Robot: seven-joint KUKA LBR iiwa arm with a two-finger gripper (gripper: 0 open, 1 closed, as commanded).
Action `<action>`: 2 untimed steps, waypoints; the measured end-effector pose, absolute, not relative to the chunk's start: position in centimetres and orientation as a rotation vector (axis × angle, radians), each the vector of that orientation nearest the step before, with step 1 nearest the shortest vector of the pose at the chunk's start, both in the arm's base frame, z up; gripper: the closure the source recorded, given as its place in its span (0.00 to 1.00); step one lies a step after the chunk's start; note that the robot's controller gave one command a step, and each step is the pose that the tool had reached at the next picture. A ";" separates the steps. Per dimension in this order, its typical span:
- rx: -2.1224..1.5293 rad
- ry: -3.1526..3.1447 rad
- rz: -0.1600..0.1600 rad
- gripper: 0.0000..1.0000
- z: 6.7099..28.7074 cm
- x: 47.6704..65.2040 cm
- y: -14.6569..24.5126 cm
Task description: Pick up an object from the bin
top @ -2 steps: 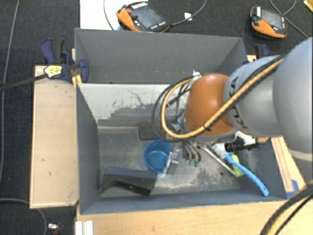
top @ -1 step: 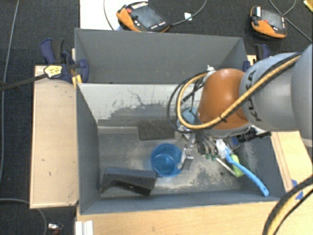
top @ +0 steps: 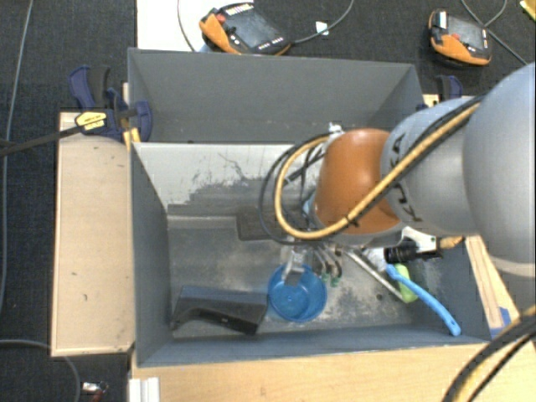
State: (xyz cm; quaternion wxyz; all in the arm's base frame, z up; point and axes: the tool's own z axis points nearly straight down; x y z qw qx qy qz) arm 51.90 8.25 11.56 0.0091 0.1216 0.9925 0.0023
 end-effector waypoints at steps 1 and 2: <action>0.378 3.100 0.007 1.00 11.6 51.9 8.2; 0.344 3.098 0.005 1.00 11.4 53.3 9.1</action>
Offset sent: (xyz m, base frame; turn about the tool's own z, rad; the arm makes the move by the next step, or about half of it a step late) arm 0.0122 0.0102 -0.0026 -0.0201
